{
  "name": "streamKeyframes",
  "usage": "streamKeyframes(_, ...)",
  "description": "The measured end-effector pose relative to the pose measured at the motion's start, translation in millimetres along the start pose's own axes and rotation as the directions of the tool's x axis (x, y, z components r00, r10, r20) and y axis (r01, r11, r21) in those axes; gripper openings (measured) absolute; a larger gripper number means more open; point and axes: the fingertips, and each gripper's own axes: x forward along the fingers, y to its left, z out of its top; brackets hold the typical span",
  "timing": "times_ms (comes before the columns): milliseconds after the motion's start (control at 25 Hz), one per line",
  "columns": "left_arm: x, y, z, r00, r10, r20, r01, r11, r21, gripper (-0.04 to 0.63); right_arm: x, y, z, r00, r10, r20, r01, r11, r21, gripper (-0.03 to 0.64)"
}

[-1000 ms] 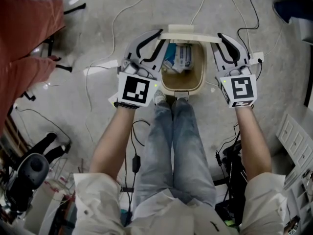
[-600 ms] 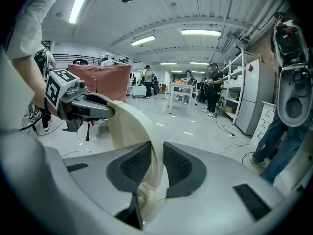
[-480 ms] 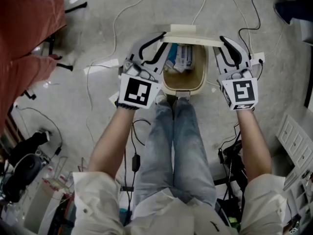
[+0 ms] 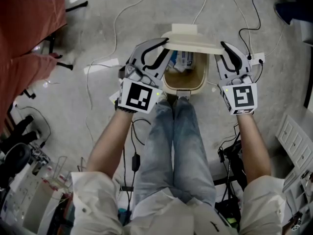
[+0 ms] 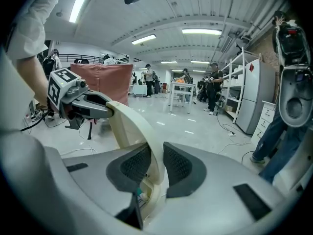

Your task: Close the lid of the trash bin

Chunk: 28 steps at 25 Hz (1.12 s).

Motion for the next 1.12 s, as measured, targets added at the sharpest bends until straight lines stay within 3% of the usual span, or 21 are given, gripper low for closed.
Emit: streamKeyframes(1120, -33, -60, -29, 0.986, -0.145, -0.081, 0.150, 0.987, 0.064, 0.104, -29, 36, -36, 0.998, 0.026, -0.051, -0.028, 0.999, -0.037, 0.110)
